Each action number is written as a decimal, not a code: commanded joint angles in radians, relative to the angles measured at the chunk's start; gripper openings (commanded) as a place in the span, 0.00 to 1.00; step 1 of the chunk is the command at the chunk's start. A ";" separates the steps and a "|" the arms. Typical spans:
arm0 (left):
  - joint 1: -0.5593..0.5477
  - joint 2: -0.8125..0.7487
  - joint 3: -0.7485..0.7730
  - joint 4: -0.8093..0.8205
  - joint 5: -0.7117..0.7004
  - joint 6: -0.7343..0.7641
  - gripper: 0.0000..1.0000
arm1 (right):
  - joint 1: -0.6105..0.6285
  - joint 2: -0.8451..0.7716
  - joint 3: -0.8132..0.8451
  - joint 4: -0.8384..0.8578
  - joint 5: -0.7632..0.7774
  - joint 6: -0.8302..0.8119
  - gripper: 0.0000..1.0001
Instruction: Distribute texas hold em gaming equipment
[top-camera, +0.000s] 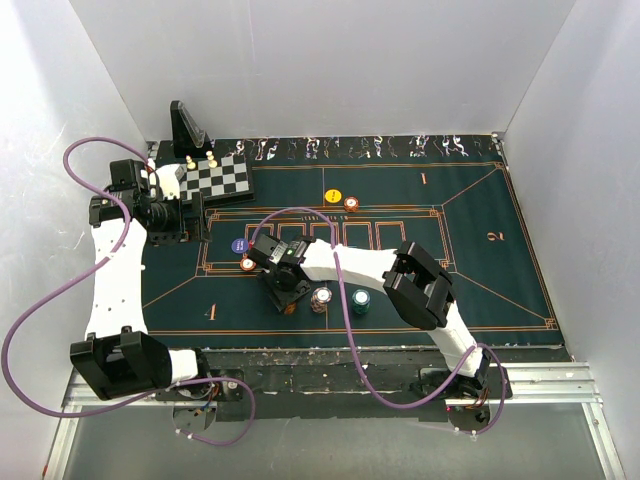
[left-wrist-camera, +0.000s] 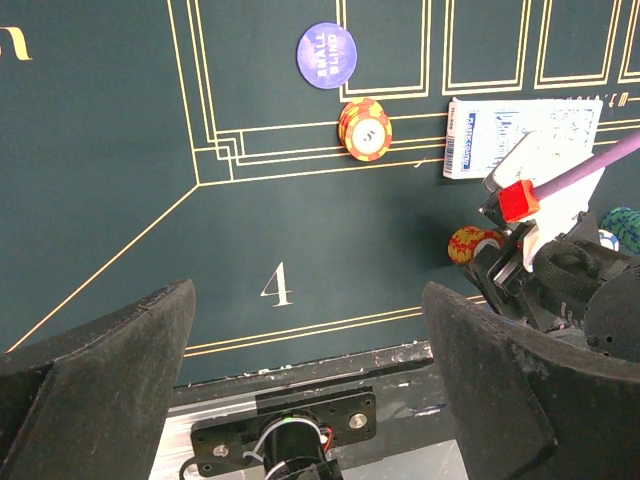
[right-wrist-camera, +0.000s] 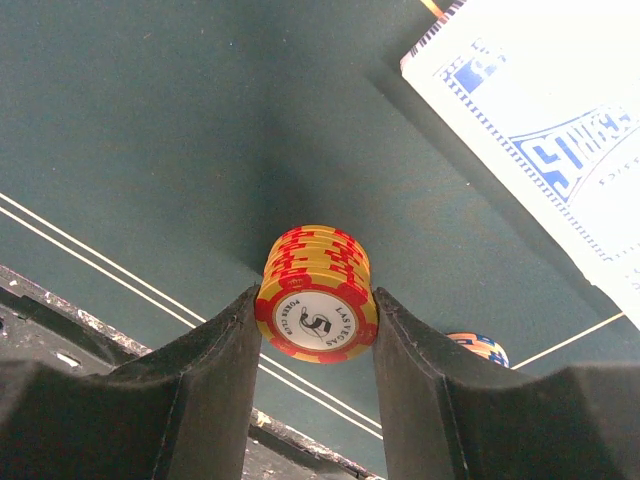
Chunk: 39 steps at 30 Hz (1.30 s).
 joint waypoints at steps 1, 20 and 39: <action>0.005 -0.050 -0.007 0.018 0.000 0.009 0.98 | 0.004 0.000 0.031 -0.011 0.006 -0.008 0.48; 0.004 -0.054 -0.007 0.022 0.002 0.011 0.98 | -0.013 -0.166 0.020 0.015 0.027 0.007 0.32; 0.004 -0.059 -0.005 0.015 0.006 0.028 0.98 | -0.530 -0.490 -0.459 0.099 0.102 0.114 0.31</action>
